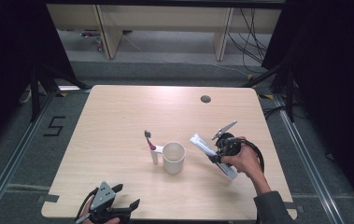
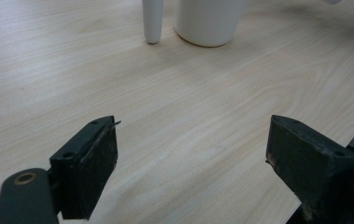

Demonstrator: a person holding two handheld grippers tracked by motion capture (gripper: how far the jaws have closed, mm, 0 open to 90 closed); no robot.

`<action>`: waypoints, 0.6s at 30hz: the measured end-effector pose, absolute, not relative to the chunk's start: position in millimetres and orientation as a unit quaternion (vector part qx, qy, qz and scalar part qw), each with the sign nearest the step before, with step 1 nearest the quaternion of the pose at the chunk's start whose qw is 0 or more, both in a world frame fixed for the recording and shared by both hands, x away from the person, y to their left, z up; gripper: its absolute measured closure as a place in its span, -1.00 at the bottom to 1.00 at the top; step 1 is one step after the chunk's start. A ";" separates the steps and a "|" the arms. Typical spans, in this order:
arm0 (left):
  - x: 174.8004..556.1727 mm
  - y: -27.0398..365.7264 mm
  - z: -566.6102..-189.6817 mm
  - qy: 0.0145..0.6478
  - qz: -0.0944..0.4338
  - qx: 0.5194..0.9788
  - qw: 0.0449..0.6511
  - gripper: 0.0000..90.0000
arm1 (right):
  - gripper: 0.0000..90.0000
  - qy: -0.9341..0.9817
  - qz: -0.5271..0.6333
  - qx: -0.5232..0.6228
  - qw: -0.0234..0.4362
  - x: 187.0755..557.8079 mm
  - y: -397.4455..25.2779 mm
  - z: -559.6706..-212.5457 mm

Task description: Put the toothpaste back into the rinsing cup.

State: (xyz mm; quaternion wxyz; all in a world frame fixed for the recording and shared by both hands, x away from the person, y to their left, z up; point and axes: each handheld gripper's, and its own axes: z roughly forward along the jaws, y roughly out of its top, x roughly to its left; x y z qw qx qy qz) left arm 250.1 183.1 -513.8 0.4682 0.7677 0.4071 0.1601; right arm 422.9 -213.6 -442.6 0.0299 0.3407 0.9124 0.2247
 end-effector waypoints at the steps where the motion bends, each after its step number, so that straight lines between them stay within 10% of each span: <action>1: 250.2 183.3 -513.6 0.408 0.162 0.765 0.471 -0.64 | 0.70 0.911 0.236 0.337 0.033 421.8 -214.5 -440.9; 18: 250.6 185.4 -511.8 0.409 0.172 0.763 0.470 -0.64 | 0.70 0.866 0.349 0.349 0.082 413.3 -220.1 -427.0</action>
